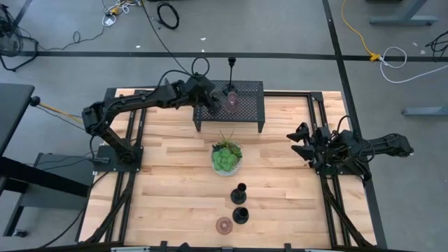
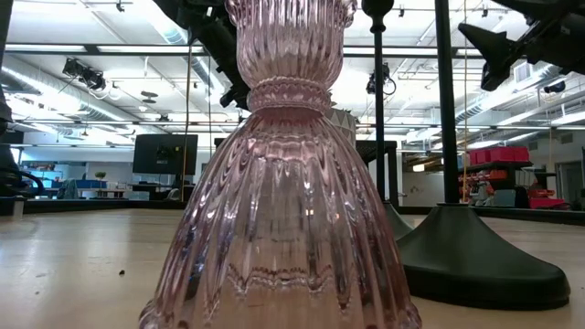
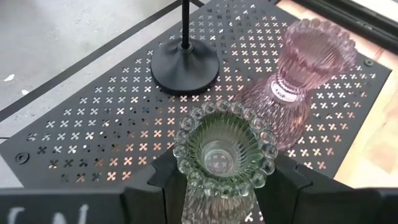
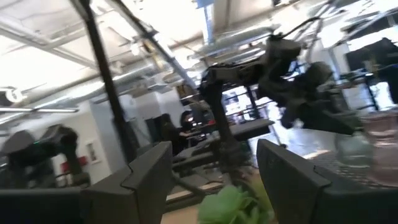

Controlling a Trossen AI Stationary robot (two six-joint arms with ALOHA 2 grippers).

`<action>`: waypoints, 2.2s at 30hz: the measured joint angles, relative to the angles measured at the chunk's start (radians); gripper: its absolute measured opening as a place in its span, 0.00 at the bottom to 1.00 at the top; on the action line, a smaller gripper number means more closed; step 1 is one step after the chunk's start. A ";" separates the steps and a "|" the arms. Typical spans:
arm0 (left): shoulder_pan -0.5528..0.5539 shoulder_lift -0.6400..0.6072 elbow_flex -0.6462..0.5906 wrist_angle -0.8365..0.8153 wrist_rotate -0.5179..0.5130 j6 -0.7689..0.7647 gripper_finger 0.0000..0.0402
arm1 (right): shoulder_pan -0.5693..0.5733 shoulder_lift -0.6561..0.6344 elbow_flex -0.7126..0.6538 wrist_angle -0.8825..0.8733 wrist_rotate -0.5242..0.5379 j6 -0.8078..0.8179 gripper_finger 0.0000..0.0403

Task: Pick & Place candle stick holders
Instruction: Put the green glass candle holder on the shelf aligned with the other pink glass candle holder, then put the top black candle holder on the shelf aligned with the other black candle holder

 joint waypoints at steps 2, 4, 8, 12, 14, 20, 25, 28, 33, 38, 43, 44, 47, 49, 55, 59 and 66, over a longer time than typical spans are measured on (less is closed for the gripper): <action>0.000 0.000 0.000 -0.007 -0.001 0.003 0.41 | 0.000 0.009 0.000 0.002 -0.005 0.015 0.59; 0.000 0.000 0.000 -0.007 -0.001 0.003 0.41 | 0.000 0.022 0.000 0.002 0.012 0.031 0.59; 0.000 0.000 0.000 0.001 0.001 0.003 0.41 | 0.000 0.054 0.000 0.006 0.047 0.027 0.59; 0.000 0.000 0.000 0.001 0.008 0.024 0.41 | 0.000 0.095 0.000 0.085 0.009 0.045 0.59; 0.000 0.000 0.000 0.002 0.008 0.027 0.41 | 0.000 0.117 0.000 0.150 -0.017 0.050 0.59; 0.002 0.000 0.000 0.028 0.009 0.030 0.43 | 0.012 0.196 0.000 0.321 -0.075 0.071 0.59; 0.002 -0.002 0.000 0.081 0.012 0.030 0.48 | 0.066 0.311 0.063 0.298 -0.092 0.066 0.59; 0.004 -0.002 0.000 0.098 0.012 0.030 0.50 | 0.131 0.404 0.147 0.250 -0.090 0.017 0.59; 0.007 -0.003 0.000 0.091 0.034 0.027 0.51 | 0.240 0.569 0.318 0.071 -0.013 -0.088 0.59; 0.006 -0.003 0.000 0.082 0.057 0.026 0.51 | 0.319 0.715 0.442 -0.138 0.083 -0.072 0.59; 0.000 -0.032 0.000 0.077 0.106 0.027 0.51 | 0.391 0.820 0.475 -0.232 0.180 -0.011 0.59; -0.001 -0.039 0.000 0.076 0.107 0.028 0.51 | 0.404 0.837 0.475 -0.234 0.199 -0.003 0.58; -0.003 -0.070 0.000 0.081 0.110 0.029 0.51 | 0.440 0.878 0.475 -0.229 0.257 0.015 0.59; -0.006 -0.093 0.000 0.080 0.111 0.024 0.51 | 0.461 0.903 0.475 -0.219 0.295 0.021 0.59; -0.016 -0.144 0.000 0.081 0.127 0.019 0.51 | 0.502 1.013 0.475 -0.174 0.362 0.094 0.59; -0.039 -0.175 0.000 0.084 0.131 0.018 0.51 | 0.509 1.143 0.475 -0.021 0.381 0.076 0.59; -0.113 -0.219 0.000 0.053 0.132 0.018 0.51 | 0.508 1.327 0.475 0.195 0.412 0.027 0.58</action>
